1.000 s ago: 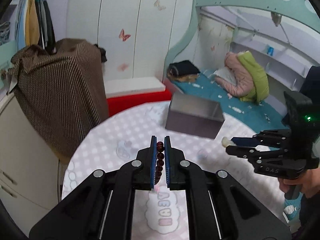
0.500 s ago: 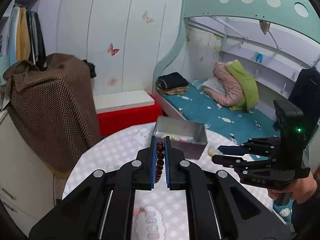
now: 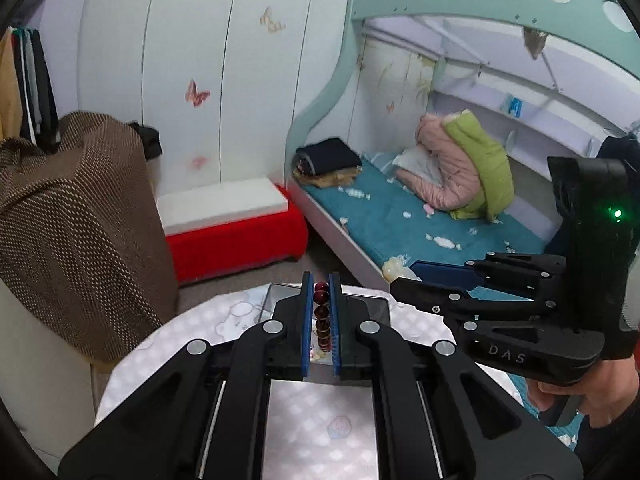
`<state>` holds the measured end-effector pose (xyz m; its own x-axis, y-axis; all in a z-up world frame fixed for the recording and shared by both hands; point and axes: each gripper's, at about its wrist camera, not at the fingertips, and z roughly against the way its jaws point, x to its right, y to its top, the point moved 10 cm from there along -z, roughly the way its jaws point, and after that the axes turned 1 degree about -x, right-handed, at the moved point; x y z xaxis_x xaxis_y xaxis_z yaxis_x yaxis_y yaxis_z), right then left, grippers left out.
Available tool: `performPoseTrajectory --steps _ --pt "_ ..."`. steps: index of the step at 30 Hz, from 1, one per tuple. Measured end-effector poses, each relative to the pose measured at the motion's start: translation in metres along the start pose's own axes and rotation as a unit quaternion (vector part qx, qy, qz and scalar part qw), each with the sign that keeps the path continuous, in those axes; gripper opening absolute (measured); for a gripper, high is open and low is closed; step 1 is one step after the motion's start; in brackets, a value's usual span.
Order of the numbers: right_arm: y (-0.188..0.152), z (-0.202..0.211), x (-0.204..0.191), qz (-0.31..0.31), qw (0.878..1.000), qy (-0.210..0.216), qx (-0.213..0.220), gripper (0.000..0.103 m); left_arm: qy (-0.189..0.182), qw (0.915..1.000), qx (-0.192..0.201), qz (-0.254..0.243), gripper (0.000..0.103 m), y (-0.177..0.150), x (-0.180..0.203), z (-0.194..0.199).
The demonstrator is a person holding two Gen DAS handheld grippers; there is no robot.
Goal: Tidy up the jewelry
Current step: 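Carry bracelet and pendant over the grey box and open both grippers, then move both grippers toward the pearl earring and pink charm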
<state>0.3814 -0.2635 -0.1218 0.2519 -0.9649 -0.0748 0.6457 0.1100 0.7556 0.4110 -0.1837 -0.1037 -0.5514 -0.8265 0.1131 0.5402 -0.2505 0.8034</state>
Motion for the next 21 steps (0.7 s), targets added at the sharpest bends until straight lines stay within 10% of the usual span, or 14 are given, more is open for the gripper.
performPoseTrajectory --steps 10,14,16,21 --pt "-0.015 -0.035 0.013 -0.039 0.998 0.009 -0.046 0.027 0.012 0.9982 -0.054 0.023 0.011 -0.008 -0.013 -0.051" --pt "-0.016 -0.031 0.017 -0.046 0.998 0.003 -0.043 0.046 0.033 0.9985 -0.032 0.028 0.079 -0.003 -0.024 -0.041" --pt "-0.014 -0.024 0.018 -0.053 0.998 -0.001 -0.028 0.082 0.039 0.9985 -0.02 0.033 0.086 0.0 -0.026 -0.031" --pt "-0.008 -0.005 0.02 -0.068 0.998 -0.013 0.001 0.095 0.069 0.9971 0.004 0.033 0.097 0.003 -0.036 -0.003"
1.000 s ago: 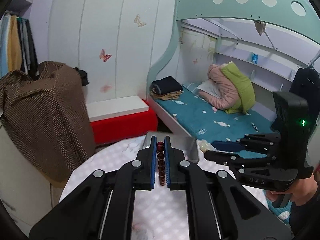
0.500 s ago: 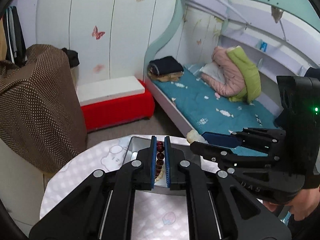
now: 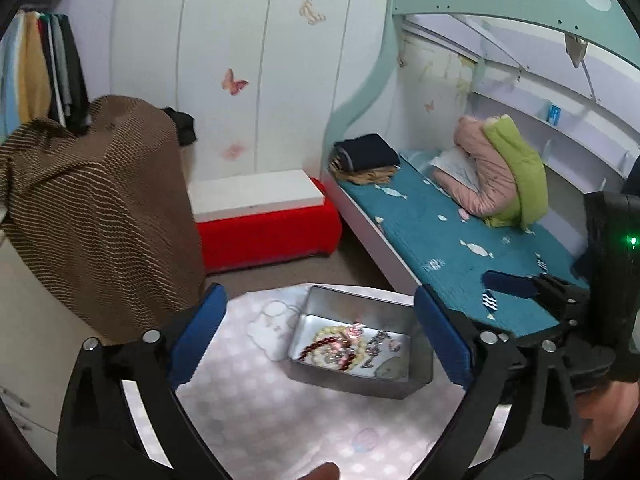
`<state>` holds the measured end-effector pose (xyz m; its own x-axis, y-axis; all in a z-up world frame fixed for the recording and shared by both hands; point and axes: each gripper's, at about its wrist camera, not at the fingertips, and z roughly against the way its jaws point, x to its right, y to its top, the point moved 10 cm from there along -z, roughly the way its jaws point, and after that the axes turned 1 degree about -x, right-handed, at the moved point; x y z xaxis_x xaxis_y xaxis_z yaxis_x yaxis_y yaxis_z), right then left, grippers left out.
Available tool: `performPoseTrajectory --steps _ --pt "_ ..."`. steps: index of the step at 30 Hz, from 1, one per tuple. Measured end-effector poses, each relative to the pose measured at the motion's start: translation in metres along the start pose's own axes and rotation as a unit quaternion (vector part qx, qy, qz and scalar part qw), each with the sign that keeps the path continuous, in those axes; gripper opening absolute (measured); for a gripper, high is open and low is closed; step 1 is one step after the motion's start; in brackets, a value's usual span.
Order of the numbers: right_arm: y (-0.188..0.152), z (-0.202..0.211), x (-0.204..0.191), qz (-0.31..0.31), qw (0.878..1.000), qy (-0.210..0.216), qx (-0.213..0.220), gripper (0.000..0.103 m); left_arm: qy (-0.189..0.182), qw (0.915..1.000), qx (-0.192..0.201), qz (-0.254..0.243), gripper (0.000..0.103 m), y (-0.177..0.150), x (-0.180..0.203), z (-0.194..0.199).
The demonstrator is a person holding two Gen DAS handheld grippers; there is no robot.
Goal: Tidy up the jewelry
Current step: 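Move both grippers toward the pearl earring and pink charm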
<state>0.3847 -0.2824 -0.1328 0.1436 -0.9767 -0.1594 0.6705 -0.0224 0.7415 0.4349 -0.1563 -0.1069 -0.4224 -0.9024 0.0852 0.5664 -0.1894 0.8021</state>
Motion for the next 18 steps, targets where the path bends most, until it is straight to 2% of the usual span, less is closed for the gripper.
performPoseTrajectory --steps 11,18 --pt "0.0 0.05 -0.023 -0.003 0.999 -0.004 0.051 0.095 0.07 0.9952 0.064 0.026 0.098 -0.016 -0.042 0.091" --pt "-0.017 0.085 -0.058 0.02 0.997 0.013 0.074 0.095 0.114 0.9893 0.085 0.033 0.098 -0.049 -0.066 0.146"
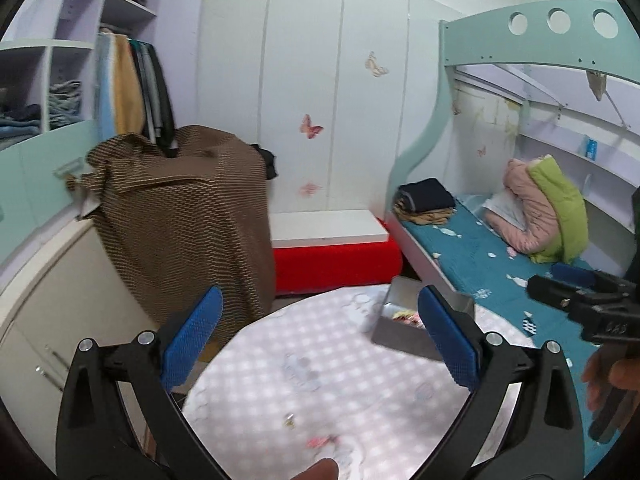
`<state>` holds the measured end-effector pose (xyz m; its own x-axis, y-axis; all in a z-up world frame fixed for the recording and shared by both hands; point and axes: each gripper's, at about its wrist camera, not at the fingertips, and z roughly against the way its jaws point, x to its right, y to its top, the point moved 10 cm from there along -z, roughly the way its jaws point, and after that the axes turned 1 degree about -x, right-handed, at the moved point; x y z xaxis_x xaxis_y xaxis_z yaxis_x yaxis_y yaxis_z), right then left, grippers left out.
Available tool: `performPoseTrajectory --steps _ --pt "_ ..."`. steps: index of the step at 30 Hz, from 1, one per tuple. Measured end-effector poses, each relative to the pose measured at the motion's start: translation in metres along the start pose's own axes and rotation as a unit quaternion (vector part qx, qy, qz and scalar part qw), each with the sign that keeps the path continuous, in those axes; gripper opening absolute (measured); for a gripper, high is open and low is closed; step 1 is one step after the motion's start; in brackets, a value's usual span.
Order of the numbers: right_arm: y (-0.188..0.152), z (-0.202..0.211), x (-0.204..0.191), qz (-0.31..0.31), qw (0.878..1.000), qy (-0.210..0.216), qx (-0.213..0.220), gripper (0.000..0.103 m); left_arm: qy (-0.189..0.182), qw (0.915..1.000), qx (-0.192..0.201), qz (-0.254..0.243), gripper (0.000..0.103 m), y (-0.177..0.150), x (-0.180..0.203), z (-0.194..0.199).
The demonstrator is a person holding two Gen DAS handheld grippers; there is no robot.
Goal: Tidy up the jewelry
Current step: 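Move both grippers toward the pearl earring and pink charm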
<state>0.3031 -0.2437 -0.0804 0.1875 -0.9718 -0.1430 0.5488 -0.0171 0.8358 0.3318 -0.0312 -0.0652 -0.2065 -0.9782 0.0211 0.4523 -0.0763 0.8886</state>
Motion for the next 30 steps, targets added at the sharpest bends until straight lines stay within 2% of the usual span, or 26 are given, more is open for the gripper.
performPoseTrajectory --steps 6,11,15,19,23,30 --pt "-0.027 0.013 -0.03 0.025 1.0 0.011 -0.001 0.095 0.045 0.999 0.0 -0.005 0.098 -0.038 -0.027 0.032" --pt "-0.064 0.006 -0.052 0.05 0.998 0.013 -0.027 0.095 0.065 0.9975 -0.021 0.019 0.098 -0.083 -0.051 0.045" --pt "-0.091 -0.002 -0.073 0.072 0.996 0.015 -0.043 0.095 0.085 0.9959 -0.022 0.022 0.098 -0.107 -0.064 0.059" --pt "-0.109 -0.022 -0.09 0.1 0.993 0.016 -0.066 0.095 0.104 0.9935 -0.028 0.035 0.098 -0.13 -0.08 0.061" --pt "-0.131 -0.056 -0.108 0.129 0.986 0.029 -0.104 0.095 0.112 0.9913 -0.051 0.048 0.098 -0.155 -0.092 0.052" --pt "-0.163 -0.118 -0.131 0.163 0.972 0.04 -0.164 0.095 0.111 0.9899 -0.071 0.052 0.098 -0.169 -0.103 0.04"
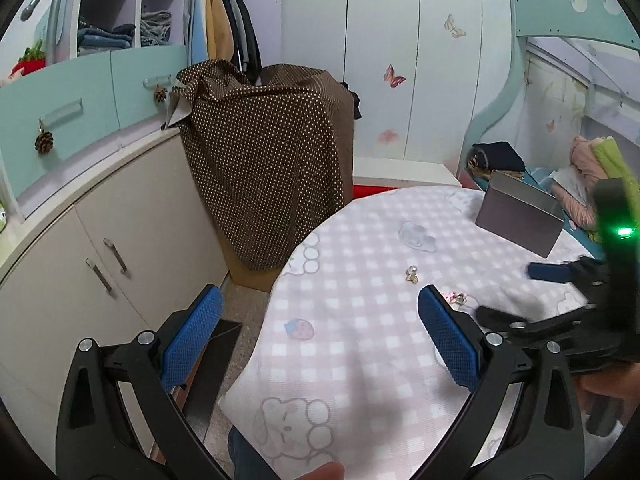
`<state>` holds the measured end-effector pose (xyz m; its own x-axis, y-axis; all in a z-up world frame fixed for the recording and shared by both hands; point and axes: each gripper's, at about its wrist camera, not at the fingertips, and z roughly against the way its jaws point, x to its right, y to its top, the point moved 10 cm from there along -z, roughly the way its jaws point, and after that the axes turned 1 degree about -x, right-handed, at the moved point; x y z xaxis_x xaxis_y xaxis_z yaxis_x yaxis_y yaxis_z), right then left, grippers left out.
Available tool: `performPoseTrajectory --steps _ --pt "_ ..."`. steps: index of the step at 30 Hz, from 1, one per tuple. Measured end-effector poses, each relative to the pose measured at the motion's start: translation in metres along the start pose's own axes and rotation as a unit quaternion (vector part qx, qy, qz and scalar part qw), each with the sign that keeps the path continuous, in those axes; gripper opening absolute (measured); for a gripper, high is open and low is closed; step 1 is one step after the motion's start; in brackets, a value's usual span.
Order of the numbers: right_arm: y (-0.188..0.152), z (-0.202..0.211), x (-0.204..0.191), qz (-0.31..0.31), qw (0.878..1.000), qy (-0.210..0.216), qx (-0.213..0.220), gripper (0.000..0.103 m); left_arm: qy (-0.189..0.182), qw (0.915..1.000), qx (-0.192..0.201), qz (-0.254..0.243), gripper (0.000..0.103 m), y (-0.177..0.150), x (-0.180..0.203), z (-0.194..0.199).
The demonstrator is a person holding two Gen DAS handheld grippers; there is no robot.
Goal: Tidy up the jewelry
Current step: 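Move both grippers toward the pearl earring and pink charm, then grasp the pink charm with the right gripper while the left gripper grasps the pearl earring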
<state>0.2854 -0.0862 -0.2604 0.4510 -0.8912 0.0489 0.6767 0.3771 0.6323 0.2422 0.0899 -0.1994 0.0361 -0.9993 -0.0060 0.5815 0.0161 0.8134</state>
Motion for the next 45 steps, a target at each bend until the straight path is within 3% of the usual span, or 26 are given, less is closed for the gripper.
performPoseTrajectory --steps 5,10,17,20,25,26,32,45 --pt "0.002 -0.024 -0.012 0.013 1.0 0.009 -0.015 0.089 0.007 0.9999 -0.007 0.001 0.098 -0.003 -0.01 -0.008" --pt "0.005 -0.039 -0.02 0.031 0.999 0.007 -0.024 0.068 0.01 0.9998 -0.013 0.012 0.098 -0.006 -0.021 -0.015" --pt "0.006 -0.039 -0.022 0.032 0.999 0.02 -0.021 0.058 0.008 0.9997 -0.016 0.017 0.098 -0.008 -0.027 -0.017" --pt "0.005 -0.036 -0.024 0.04 0.999 0.026 -0.019 0.046 0.005 0.9997 -0.016 0.015 0.098 -0.008 -0.023 -0.017" --pt "0.004 -0.033 -0.017 0.04 0.999 0.025 -0.016 0.014 -0.001 0.9998 -0.016 0.007 0.098 -0.003 -0.016 -0.021" --pt "0.003 -0.033 -0.014 0.04 0.999 0.025 -0.017 0.012 -0.003 0.9999 -0.016 0.004 0.098 -0.002 -0.013 -0.023" --pt "-0.008 -0.022 -0.008 0.035 0.999 0.026 -0.017 0.01 -0.015 0.9993 -0.025 -0.022 0.098 0.007 0.009 -0.043" --pt "-0.023 0.013 0.022 -0.027 0.999 0.034 0.004 0.01 -0.037 0.9892 -0.093 -0.107 0.098 0.004 0.077 -0.132"
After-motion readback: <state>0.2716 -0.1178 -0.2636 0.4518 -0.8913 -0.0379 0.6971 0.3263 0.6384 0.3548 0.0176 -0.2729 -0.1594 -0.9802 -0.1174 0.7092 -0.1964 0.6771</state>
